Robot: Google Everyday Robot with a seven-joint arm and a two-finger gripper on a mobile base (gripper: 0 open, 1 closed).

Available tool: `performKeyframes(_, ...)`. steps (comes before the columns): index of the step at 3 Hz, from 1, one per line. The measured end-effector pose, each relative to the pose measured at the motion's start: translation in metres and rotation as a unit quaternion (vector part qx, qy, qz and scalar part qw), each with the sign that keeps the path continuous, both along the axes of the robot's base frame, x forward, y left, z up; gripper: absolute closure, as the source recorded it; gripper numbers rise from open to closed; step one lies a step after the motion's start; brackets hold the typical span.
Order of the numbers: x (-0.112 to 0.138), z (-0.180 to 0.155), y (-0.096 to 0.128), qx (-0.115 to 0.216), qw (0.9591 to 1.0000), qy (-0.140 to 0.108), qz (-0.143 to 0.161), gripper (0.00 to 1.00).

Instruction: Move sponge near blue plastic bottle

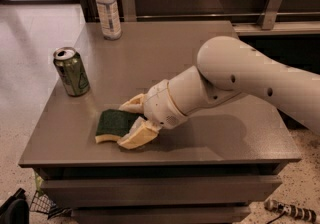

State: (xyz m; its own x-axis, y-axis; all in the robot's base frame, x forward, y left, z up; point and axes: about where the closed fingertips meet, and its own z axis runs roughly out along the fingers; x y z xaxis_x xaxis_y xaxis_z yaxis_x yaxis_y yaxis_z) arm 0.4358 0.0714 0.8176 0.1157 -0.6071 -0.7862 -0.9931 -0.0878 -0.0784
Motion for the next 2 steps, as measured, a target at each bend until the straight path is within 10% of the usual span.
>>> performKeyframes(2, 0.012, 0.016, -0.014, -0.012, 0.9998, 0.001, -0.019, 1.0)
